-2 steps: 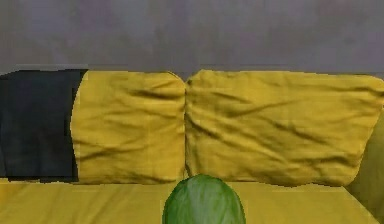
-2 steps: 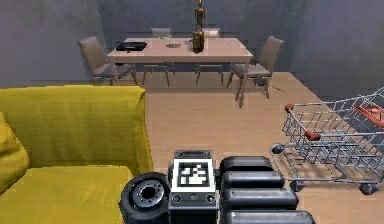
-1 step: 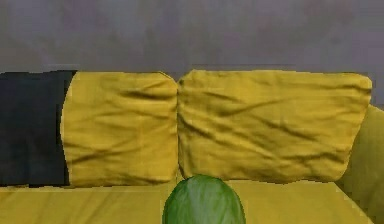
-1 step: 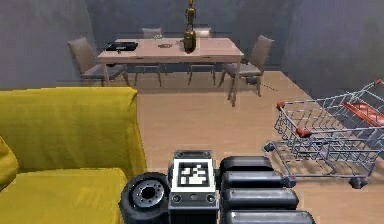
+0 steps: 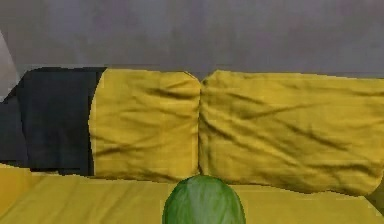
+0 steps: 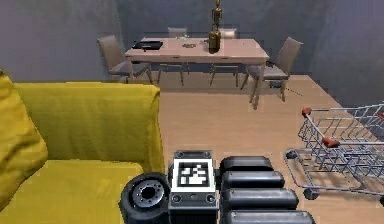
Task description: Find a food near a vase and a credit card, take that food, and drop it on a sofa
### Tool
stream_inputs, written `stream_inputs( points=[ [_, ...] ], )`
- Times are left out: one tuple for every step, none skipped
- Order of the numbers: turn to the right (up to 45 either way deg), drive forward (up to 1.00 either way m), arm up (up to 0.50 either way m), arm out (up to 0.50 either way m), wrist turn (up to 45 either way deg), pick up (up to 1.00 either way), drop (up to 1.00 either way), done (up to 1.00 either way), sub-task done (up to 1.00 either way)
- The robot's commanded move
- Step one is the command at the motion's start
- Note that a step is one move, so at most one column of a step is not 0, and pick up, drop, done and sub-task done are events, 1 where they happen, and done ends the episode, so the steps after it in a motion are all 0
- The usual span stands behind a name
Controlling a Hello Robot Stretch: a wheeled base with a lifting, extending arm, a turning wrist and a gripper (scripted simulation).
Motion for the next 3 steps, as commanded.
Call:
stream_inputs(
  points=[
    [12.0,0.0,0.0,0.0,0.0,0.0,0.0,0.0,0.0],
    [-45.0,0.0,0.0,0.0,0.0,0.0,0.0,0.0,0.0],
    [-15.0,0.0,0.0,0.0,0.0,0.0,0.0,0.0,0.0]
  ],
)
